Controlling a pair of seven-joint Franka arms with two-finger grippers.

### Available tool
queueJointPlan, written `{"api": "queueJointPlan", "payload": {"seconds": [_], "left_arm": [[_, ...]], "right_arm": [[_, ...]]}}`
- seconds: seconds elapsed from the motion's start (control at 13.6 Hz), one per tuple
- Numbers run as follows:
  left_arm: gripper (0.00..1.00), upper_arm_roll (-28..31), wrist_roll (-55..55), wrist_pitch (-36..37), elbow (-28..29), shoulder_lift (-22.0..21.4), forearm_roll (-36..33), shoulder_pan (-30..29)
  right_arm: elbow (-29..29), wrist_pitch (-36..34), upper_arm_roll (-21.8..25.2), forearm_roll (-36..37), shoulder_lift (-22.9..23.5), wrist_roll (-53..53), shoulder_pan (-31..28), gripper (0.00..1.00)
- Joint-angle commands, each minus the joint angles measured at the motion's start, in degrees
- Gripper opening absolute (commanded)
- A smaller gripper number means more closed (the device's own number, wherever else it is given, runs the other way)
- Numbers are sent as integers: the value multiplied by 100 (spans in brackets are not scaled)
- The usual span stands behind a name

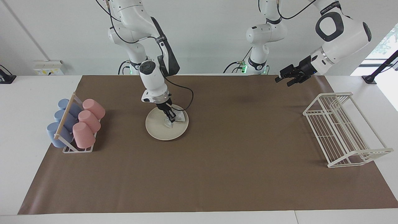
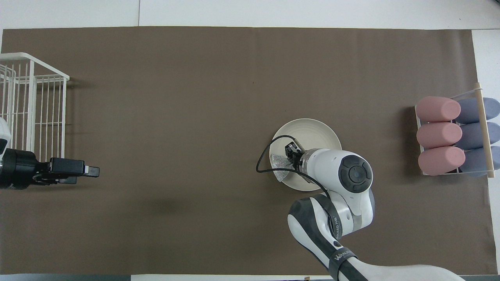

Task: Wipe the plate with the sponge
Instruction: 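Rub the scrubber around the plate surface with the right gripper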

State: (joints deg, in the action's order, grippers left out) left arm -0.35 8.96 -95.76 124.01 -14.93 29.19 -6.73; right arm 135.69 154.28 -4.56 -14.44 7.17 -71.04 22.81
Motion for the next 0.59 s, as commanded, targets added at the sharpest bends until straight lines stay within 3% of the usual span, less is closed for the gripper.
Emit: {"api": "queueJointPlan", "payload": {"seconds": [0.0, 0.29, 0.51], "left_arm": [[100, -44, -131, -83, -61, 52, -150, 58], [100, -88, -193, -153, -43, 43, -150, 58], [100, -105, -202, -171, -43, 43, -150, 58]], "right_arm": [[10, 58, -18, -41, 109, 729, -425, 0], [-33, 50, -18, -41, 170, 2197, -1172, 0], [-78, 32, -18, -41, 179, 2262, -1183, 0]]}}
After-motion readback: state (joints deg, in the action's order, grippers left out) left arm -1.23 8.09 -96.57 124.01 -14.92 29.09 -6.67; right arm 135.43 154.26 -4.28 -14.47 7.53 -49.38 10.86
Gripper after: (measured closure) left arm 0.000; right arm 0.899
